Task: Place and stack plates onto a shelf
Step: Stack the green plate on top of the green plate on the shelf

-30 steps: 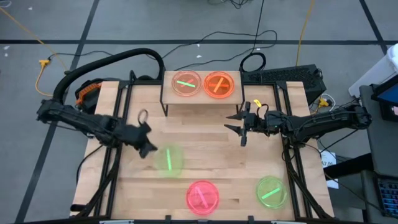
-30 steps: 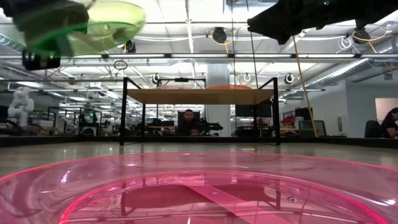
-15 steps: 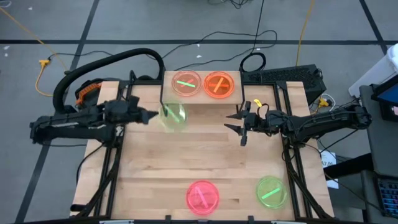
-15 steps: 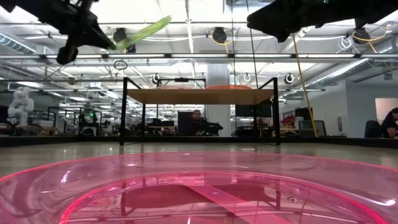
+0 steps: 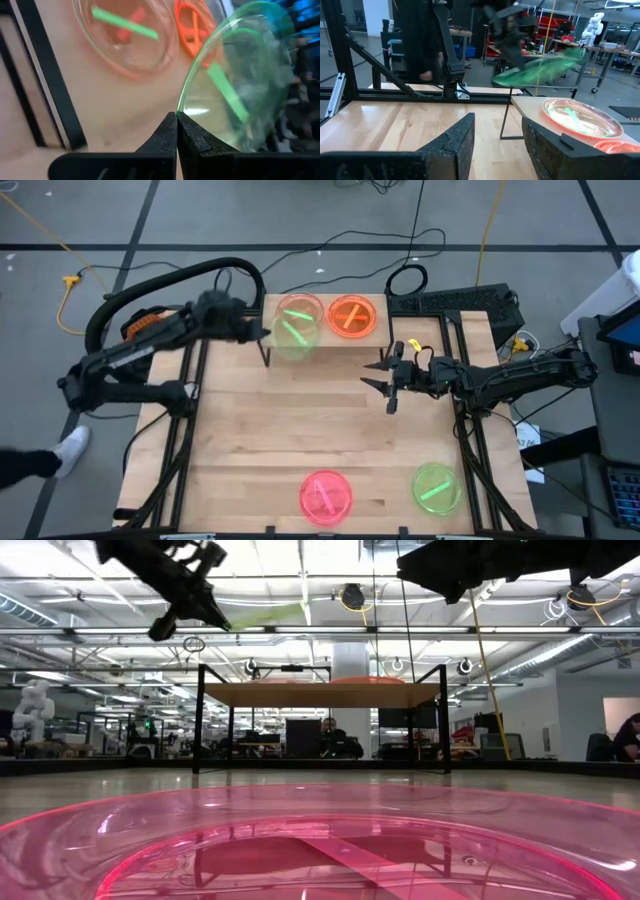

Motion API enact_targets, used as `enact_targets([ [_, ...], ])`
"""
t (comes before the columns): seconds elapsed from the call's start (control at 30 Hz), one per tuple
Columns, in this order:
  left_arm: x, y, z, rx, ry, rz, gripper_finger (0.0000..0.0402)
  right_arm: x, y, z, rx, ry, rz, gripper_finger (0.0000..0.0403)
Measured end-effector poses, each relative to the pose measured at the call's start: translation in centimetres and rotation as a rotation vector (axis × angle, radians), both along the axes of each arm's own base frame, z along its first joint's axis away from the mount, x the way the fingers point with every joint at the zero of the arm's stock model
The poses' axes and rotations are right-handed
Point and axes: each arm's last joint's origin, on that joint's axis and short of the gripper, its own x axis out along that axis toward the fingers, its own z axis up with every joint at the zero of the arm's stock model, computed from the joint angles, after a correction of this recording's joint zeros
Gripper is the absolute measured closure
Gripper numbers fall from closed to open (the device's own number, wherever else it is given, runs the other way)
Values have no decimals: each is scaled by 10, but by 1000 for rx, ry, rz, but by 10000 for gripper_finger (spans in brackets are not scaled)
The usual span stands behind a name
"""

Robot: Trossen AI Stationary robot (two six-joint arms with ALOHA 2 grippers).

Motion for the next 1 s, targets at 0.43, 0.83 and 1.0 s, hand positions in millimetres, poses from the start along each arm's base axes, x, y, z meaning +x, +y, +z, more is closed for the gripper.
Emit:
enact_targets([
  [0.43,22,104,5,-165,136,74,401,0,0,0,0,0,0,255],
  [0.83,12,130,-6,-182,189,124,401,0,0,0,-5,2,1,255],
  [1.0,11,130,-7,-171,209,136,401,0,0,0,-28,5,1,255],
])
